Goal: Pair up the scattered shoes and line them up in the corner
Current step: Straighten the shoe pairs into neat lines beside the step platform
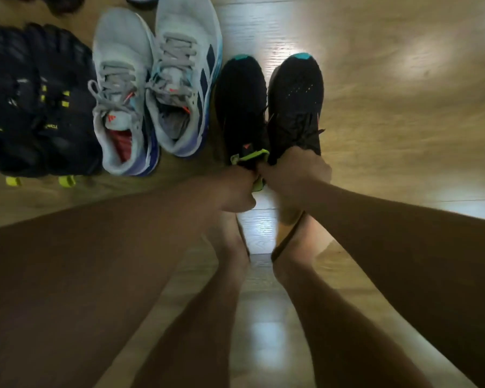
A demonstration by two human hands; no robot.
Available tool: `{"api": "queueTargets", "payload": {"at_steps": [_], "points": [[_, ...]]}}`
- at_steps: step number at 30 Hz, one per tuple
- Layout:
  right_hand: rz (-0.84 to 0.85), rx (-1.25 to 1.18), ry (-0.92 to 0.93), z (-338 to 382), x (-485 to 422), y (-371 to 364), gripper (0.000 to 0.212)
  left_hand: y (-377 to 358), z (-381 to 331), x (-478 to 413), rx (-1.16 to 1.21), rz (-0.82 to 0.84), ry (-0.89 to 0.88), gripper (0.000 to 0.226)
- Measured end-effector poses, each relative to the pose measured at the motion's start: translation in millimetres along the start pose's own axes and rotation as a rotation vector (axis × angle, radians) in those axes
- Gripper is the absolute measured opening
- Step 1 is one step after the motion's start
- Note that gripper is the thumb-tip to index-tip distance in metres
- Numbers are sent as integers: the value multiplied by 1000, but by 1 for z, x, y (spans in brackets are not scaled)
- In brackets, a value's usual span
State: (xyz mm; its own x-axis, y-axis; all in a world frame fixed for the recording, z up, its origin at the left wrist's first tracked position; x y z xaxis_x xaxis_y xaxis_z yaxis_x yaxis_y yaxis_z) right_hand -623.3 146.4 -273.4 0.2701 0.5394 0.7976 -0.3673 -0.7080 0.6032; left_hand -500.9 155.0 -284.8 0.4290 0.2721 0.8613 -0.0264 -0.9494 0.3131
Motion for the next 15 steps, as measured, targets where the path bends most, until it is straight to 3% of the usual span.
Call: {"api": "queueTargets", "payload": {"at_steps": [5,8,12,15], "points": [[77,-55,-109,5,-21,-6,46,-12,5,-9,2,-24,-10,53],[91,-63,-27,5,-17,3,49,1,-6,4,60,-79,-140,43],[-23,53,56,5,13,53,28,51,-29,60,156,-404,-275,35],[-64,96,82,8,58,101,29,97,-35,120,206,-645,-264,27]]}}
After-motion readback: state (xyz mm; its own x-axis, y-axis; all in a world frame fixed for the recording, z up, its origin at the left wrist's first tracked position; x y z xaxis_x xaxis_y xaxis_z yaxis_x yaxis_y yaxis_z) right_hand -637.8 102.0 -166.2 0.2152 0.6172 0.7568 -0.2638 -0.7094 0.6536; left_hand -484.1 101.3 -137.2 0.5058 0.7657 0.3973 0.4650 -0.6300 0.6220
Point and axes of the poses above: each hand's wrist, its own x-axis away from the middle knuckle, its own y-axis out of the back of the hand, z = x × y, the point moved 6 cm from there along -x, towards the middle knuckle, and after that the axes turned 5 degrees about -z, right-handed, at the moved point
